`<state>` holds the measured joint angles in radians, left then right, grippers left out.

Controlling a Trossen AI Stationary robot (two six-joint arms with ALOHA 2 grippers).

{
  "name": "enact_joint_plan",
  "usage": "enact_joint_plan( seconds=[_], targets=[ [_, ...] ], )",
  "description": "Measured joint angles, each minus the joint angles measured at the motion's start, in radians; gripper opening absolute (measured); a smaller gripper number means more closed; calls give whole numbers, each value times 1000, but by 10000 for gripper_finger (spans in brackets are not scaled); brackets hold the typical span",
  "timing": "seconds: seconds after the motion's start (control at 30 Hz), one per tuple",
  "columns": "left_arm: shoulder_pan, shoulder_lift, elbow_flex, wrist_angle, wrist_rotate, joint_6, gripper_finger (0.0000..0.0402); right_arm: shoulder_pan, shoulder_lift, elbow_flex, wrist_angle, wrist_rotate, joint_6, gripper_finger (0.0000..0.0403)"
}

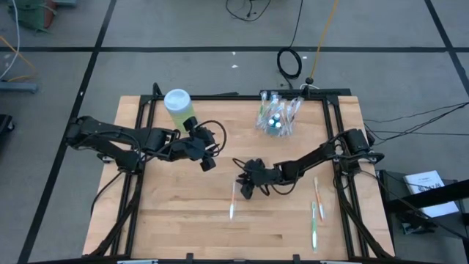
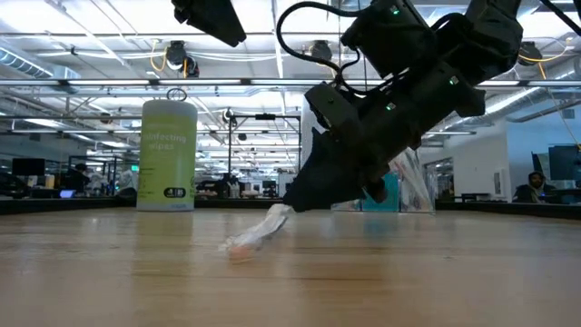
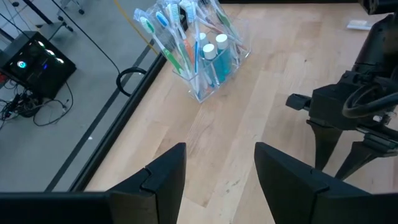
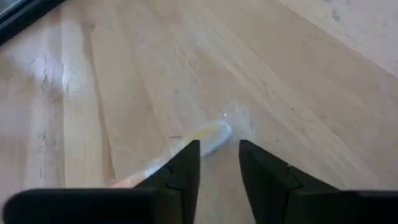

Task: Pick & Place toothbrushing station
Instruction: Put the orange toothbrush into the transparent organizer

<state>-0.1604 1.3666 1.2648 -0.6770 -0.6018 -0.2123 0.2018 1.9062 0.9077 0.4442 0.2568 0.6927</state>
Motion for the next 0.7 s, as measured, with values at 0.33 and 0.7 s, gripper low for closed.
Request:
enact_joint_plan(
  seconds=[0.33,0.7],
  targets=[
    [0,0,0,0,0,2,196,0,-2,0,41,-1,-2,19],
    [0,1,0,1,0,8,196,6,-24,2,307,-25,-316,49]
  ],
)
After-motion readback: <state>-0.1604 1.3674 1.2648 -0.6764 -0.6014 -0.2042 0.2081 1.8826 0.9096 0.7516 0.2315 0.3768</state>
